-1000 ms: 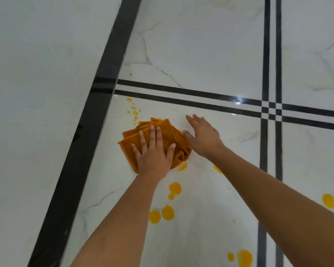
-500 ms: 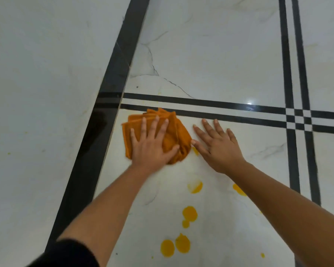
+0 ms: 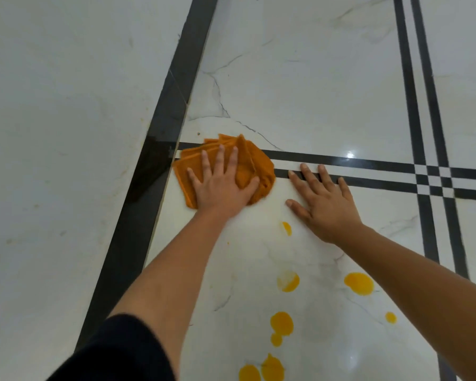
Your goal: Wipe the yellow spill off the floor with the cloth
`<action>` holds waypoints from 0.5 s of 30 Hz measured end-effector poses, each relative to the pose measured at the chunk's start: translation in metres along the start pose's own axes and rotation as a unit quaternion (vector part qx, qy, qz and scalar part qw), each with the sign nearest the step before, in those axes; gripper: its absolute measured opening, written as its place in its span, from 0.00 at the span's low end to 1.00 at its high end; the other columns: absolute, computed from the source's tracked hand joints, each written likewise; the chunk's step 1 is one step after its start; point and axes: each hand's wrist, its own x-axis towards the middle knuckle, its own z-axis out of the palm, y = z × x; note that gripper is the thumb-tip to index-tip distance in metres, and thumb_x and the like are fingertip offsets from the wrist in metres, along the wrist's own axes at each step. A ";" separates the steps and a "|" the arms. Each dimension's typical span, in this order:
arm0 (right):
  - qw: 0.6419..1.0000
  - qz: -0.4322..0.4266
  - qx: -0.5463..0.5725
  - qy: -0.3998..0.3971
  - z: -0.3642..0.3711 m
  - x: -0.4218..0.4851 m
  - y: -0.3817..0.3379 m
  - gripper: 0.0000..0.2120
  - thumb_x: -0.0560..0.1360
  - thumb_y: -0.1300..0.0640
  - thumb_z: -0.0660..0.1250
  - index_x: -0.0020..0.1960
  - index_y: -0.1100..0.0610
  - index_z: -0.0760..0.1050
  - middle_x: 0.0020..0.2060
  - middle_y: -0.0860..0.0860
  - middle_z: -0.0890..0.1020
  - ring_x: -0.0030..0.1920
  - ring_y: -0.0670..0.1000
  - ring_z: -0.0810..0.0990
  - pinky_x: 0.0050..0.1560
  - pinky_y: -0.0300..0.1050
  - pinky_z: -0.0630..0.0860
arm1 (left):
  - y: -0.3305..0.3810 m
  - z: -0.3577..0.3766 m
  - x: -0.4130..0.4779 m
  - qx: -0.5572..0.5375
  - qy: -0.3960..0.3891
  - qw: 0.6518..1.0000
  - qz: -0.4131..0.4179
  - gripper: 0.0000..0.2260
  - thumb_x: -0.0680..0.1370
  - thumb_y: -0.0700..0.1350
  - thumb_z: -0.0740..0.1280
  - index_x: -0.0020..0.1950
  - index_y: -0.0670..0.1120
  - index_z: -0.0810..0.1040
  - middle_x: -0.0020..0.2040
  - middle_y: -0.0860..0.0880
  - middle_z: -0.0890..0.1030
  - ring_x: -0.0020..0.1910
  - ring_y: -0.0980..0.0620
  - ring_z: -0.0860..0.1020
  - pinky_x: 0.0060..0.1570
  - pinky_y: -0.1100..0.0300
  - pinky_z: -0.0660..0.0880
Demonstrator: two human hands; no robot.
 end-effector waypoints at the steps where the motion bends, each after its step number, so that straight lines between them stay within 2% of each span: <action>1: 1.000 -0.001 0.001 0.000 0.000 0.000 0.001 0.29 0.77 0.36 0.41 0.75 0.42 0.37 0.76 0.45 0.40 0.76 0.52 0.37 0.73 0.55 0.38 | -0.001 0.006 -0.014 0.016 0.003 0.999 0.046 0.36 0.73 0.71 0.48 0.75 0.58 0.37 0.77 0.52 0.40 0.75 0.43 0.38 0.69 0.36 0.38; 3: 1.000 0.003 0.004 0.001 -0.001 -0.001 0.001 0.29 0.77 0.36 0.41 0.75 0.42 0.37 0.76 0.45 0.40 0.76 0.52 0.37 0.73 0.55 0.38 | -0.009 0.008 -0.028 0.055 0.004 0.992 0.113 0.36 0.73 0.71 0.48 0.74 0.60 0.37 0.77 0.54 0.40 0.75 0.45 0.38 0.69 0.37 0.39; 4: 1.000 0.003 0.004 -0.002 -0.002 0.000 0.001 0.29 0.77 0.36 0.42 0.75 0.42 0.38 0.76 0.45 0.40 0.76 0.52 0.38 0.73 0.55 0.39 | -0.013 0.005 -0.021 0.051 0.005 0.992 0.116 0.35 0.73 0.71 0.48 0.74 0.60 0.37 0.77 0.54 0.40 0.75 0.45 0.38 0.70 0.36 0.40; 8: 1.000 0.011 0.017 0.003 -0.011 0.000 0.001 0.29 0.78 0.38 0.44 0.76 0.44 0.42 0.77 0.47 0.45 0.76 0.51 0.42 0.74 0.52 0.45 | 0.005 -0.001 0.004 0.005 -0.002 1.000 -0.015 0.36 0.73 0.71 0.46 0.75 0.58 0.36 0.77 0.52 0.39 0.75 0.42 0.38 0.69 0.35 0.40; 9: 1.000 0.010 0.018 0.007 -0.013 -0.002 0.002 0.29 0.78 0.38 0.44 0.76 0.45 0.43 0.77 0.48 0.46 0.76 0.51 0.43 0.74 0.51 0.46 | 0.013 0.002 -0.009 0.008 0.000 1.000 -0.008 0.36 0.73 0.71 0.46 0.75 0.58 0.36 0.77 0.52 0.39 0.75 0.42 0.37 0.69 0.35 0.39; 13: 0.999 0.025 0.027 0.012 -0.014 -0.018 0.016 0.28 0.79 0.40 0.45 0.76 0.47 0.45 0.77 0.49 0.48 0.76 0.51 0.45 0.74 0.50 0.47 | 0.017 0.020 -0.071 0.071 -0.005 0.989 0.129 0.37 0.69 0.73 0.41 0.73 0.62 0.34 0.77 0.54 0.40 0.75 0.44 0.38 0.69 0.35 0.40; 15: 0.999 0.025 0.027 -0.005 -0.012 -0.031 0.021 0.28 0.79 0.40 0.45 0.76 0.48 0.45 0.77 0.49 0.48 0.76 0.51 0.44 0.74 0.50 0.47 | 0.021 0.017 -0.054 0.042 0.001 0.995 0.088 0.36 0.70 0.73 0.44 0.74 0.62 0.37 0.77 0.54 0.41 0.76 0.44 0.40 0.70 0.35 0.41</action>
